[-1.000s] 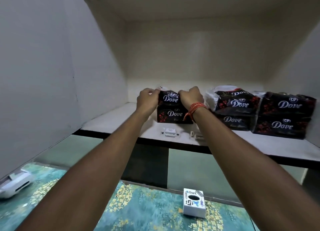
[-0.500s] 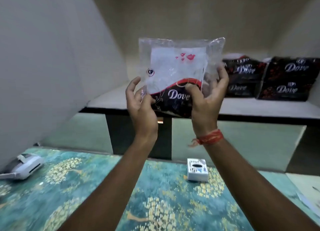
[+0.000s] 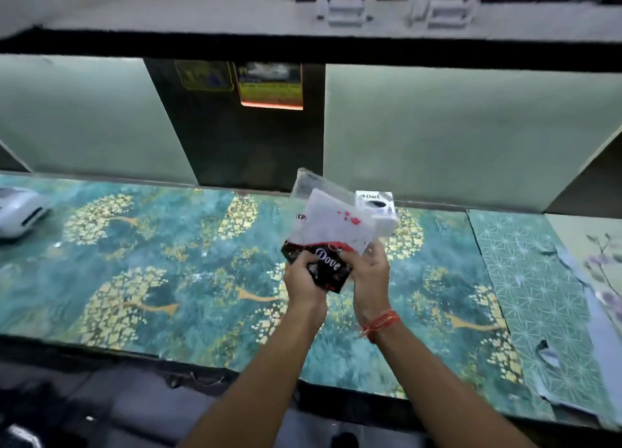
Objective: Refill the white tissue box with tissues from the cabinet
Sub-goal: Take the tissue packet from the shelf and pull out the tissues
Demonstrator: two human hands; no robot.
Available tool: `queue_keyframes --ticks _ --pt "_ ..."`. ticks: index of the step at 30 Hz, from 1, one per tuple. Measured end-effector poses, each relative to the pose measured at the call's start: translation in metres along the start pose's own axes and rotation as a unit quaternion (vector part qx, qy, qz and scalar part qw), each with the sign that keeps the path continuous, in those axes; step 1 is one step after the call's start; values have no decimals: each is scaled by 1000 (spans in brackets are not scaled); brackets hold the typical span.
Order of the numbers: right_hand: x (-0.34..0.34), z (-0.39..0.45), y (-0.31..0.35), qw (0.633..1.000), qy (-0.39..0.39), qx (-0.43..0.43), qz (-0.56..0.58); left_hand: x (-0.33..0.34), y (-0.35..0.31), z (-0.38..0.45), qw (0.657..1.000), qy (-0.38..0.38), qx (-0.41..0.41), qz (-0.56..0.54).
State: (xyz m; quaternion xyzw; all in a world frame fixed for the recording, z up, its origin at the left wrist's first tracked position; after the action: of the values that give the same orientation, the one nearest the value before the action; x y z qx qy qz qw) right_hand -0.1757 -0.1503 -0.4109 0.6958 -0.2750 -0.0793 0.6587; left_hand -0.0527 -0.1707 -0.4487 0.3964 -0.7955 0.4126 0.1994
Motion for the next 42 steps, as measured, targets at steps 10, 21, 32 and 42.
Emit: queue_keyframes --ticks 10,21,32,42 --pt "-36 89 18 907 -86 -232 -341 -69 8 94 983 -125 20 134" --pt "8 131 -108 859 284 189 -381 -76 10 128 966 -137 -73 204" --pt "10 123 -144 886 264 327 -196 -73 7 165 931 -92 -133 326" --pt "-9 121 -165 888 246 331 -203 -77 9 166 917 -103 -150 355"
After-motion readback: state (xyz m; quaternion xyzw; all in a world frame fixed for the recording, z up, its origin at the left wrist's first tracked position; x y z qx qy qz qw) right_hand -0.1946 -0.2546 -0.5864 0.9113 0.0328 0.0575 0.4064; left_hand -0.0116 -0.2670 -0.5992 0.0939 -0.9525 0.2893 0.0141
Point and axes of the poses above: each hand's wrist, its own z-axis towards the middle knuckle, its own x-axis out of the palm, y = z × x, the point moved 8 cm from there along z, towards the middle knuckle, and after that the axes turned 8 degrees about -z, right-handed, at the moved point
